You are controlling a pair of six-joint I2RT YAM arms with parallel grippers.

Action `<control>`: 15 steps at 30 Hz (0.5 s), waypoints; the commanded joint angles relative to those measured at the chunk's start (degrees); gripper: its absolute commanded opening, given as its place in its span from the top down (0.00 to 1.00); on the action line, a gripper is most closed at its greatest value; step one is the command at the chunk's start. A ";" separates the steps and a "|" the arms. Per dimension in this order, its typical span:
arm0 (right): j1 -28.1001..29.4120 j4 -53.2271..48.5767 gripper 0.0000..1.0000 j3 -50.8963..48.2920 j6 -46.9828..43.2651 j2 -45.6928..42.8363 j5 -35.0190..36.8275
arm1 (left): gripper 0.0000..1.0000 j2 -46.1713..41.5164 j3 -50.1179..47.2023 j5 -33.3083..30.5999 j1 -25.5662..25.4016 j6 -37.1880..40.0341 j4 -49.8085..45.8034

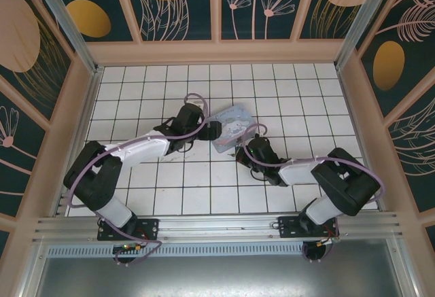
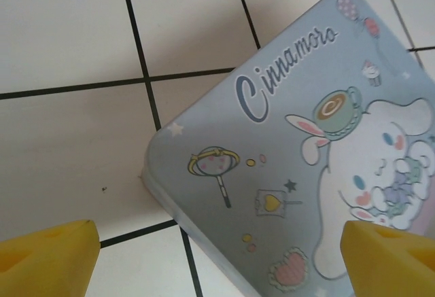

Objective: Unlock the padlock with the key

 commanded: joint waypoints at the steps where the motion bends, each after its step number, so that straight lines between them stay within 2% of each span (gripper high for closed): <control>1: -0.38 0.08 1.00 -1.57 1.25 -1.58 1.50 | 0.09 1.42 2.62 -2.23 -0.85 1.94 -1.24; 15: -2.16 2.27 1.00 -4.21 2.57 -4.66 1.19 | 0.11 5.49 3.28 -8.91 -4.99 5.01 -4.03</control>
